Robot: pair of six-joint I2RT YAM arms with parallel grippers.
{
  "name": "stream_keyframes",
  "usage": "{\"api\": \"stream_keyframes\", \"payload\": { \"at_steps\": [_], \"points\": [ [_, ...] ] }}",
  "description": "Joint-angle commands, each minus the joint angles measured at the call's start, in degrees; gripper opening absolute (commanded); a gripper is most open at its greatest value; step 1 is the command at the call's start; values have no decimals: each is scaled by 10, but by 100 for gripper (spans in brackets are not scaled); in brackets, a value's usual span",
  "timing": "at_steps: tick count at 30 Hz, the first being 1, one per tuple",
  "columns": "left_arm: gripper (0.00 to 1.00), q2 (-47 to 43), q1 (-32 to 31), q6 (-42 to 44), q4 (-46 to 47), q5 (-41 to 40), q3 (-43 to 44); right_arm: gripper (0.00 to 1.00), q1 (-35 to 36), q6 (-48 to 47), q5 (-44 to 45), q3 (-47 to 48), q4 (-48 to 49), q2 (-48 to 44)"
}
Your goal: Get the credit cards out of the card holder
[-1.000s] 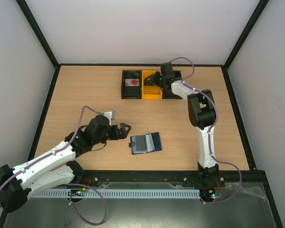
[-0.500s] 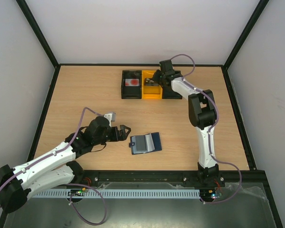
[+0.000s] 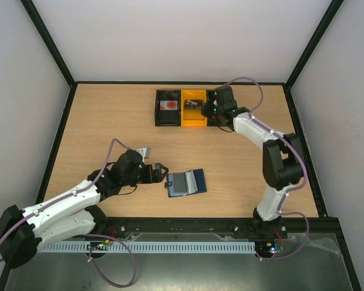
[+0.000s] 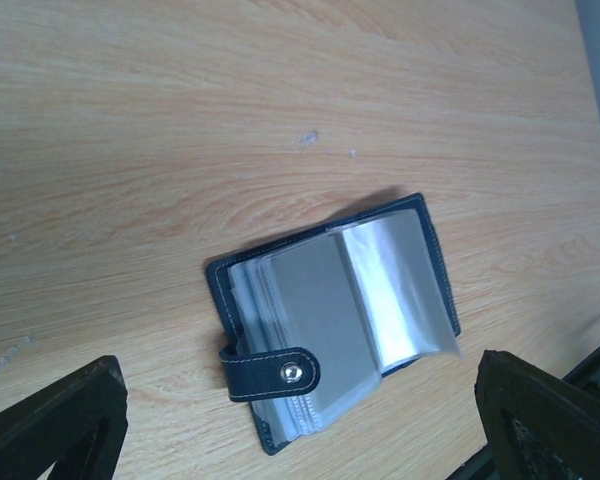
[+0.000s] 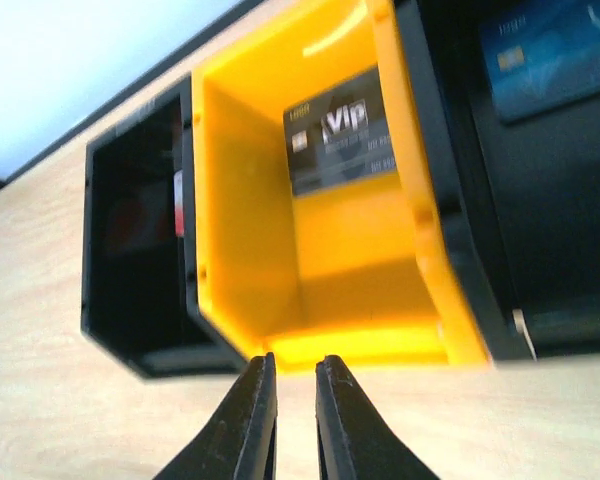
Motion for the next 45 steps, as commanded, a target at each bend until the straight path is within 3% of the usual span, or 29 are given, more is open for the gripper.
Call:
{"api": "stream_keyframes", "payload": {
  "at_steps": [1,10,20,26,36,41,45],
  "points": [
    [95,30,3,-3,20,21,-8,14,24,-14,-14,-102,38,-88],
    [91,100,0,2,56,31,-9,16,121,6,-1,-280,65,-243],
    [79,140,-18,-39,129,50,-15,18,249,102,24,-445,147,-366],
    [74,169,-37,-72,196,75,-16,19,309,143,37,-509,203,-364],
    [65,214,-42,-92,260,111,-27,20,325,146,52,-535,221,-315],
    [65,217,-42,-89,254,101,-33,21,326,152,46,-549,239,-301],
    [64,214,-39,-71,199,54,-30,22,336,136,87,-543,199,-296]
  ]
}}
